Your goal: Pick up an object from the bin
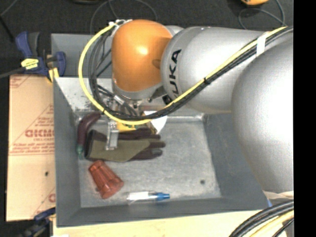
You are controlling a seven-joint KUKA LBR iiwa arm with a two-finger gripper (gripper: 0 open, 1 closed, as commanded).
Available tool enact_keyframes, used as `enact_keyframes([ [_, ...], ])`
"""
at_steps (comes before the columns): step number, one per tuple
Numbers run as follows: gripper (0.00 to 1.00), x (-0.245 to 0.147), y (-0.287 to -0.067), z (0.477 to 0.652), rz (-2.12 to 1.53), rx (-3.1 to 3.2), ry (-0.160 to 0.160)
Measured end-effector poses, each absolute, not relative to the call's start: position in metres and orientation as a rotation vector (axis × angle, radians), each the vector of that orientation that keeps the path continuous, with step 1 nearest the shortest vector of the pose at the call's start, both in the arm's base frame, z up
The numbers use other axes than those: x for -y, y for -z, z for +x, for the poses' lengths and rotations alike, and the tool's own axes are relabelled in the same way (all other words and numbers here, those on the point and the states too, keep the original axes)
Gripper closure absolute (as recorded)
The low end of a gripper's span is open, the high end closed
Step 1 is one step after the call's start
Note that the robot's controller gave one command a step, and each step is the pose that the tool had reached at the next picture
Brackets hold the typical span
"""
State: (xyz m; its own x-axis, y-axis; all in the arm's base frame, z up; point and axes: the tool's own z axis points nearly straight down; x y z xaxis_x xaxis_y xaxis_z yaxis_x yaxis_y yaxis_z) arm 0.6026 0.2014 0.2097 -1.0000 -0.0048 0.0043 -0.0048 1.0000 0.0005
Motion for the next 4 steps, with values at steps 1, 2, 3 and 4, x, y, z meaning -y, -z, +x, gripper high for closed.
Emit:
enact_keyframes([
  [1,0.0,-0.2,-0.215,0.603,0.002,3.143,0.002],
  [2,0.0,-0.163,-0.172,0.616,0.03,3.149,0.006],
  [3,0.0,-0.137,-0.146,0.614,0.022,3.136,-0.004],
  [4,1.0,-0.109,-0.097,0.615,0.103,3.15,0.007],
])
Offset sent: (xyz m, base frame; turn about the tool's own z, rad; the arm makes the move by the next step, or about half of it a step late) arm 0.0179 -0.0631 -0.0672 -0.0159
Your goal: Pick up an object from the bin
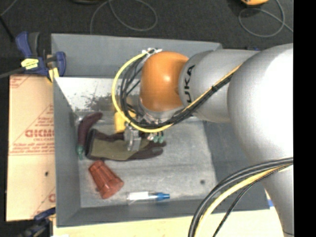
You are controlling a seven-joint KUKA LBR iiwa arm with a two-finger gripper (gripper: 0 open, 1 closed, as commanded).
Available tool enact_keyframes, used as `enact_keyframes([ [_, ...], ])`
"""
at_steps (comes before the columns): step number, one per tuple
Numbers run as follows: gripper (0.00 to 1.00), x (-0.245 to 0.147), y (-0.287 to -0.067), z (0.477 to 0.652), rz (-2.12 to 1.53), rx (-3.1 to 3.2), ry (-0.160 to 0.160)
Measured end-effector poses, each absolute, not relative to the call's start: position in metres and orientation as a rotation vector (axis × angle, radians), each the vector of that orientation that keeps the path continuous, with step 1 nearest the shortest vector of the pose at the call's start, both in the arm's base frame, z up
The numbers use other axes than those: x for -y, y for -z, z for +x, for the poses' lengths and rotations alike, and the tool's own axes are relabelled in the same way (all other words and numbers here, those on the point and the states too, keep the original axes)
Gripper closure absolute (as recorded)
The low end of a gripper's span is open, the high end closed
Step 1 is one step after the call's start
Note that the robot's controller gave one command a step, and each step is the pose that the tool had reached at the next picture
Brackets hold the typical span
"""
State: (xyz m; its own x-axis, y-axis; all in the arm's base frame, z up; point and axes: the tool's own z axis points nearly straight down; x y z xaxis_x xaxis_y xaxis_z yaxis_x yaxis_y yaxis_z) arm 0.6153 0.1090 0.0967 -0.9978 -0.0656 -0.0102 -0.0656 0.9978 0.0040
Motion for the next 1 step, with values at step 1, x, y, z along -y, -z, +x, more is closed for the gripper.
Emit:
enact_keyframes([
  [1,1.0,-0.1091,-0.0967,0.6153,-0.101,-3.13,-0.007],
])
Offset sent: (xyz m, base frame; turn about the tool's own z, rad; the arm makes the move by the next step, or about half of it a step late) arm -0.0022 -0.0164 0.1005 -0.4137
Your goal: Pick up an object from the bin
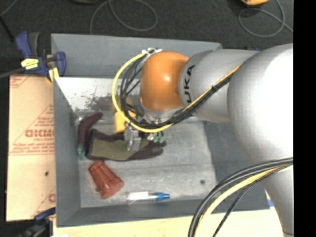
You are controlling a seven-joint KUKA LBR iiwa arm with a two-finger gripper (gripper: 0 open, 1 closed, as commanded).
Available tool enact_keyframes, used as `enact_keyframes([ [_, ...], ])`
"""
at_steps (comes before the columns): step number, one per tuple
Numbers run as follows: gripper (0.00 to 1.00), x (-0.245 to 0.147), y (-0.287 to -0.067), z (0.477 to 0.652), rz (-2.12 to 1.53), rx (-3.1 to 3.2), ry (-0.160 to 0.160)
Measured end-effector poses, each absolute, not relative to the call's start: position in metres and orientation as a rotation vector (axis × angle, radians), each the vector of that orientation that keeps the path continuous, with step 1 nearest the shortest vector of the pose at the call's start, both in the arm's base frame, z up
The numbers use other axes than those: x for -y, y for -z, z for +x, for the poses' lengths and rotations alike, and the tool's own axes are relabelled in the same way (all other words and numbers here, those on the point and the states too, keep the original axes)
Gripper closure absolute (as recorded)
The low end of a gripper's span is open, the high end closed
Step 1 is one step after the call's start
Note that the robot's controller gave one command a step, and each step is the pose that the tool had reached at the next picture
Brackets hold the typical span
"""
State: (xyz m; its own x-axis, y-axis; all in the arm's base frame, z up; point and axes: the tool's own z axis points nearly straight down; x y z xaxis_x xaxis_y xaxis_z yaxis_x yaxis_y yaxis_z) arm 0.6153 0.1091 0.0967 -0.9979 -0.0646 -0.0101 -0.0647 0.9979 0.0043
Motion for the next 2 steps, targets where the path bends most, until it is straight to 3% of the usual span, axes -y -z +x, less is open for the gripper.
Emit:
enact_keyframes([
  [1,1.0,-0.107,-0.107,0.614,-0.199,-3.129,-0.005],
  [2,1.0,-0.098,-0.159,0.604,-0.528,-3.091,-0.004],
])
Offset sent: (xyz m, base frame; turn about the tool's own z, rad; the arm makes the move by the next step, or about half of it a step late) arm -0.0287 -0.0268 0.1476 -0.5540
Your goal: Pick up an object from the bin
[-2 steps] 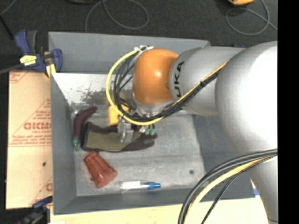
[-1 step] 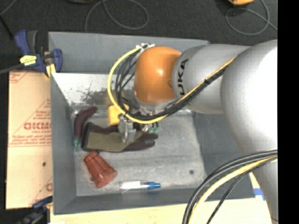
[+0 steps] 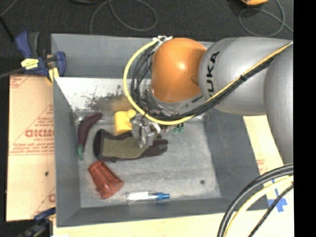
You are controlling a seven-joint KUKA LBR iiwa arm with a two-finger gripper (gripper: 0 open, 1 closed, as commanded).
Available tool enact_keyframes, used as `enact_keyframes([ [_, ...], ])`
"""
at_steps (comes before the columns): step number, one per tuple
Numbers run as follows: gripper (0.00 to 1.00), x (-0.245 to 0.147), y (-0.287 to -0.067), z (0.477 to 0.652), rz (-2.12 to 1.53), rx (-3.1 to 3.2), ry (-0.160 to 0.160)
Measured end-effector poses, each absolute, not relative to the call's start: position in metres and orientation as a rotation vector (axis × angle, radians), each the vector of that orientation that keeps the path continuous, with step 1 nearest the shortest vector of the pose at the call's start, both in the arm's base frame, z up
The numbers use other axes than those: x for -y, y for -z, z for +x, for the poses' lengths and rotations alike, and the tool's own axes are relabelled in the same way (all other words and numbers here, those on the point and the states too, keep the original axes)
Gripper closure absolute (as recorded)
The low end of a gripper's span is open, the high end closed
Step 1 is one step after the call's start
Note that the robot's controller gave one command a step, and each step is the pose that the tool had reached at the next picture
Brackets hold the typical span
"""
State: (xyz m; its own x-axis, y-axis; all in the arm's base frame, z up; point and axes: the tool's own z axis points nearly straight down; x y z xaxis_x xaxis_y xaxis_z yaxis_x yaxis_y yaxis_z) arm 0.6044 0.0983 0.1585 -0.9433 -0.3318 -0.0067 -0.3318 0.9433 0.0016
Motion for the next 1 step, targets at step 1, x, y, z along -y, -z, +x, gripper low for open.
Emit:
enact_keyframes([
  [1,1.0,-0.0772,-0.1909,0.6005,-0.736,-3.036,-0.001],
])
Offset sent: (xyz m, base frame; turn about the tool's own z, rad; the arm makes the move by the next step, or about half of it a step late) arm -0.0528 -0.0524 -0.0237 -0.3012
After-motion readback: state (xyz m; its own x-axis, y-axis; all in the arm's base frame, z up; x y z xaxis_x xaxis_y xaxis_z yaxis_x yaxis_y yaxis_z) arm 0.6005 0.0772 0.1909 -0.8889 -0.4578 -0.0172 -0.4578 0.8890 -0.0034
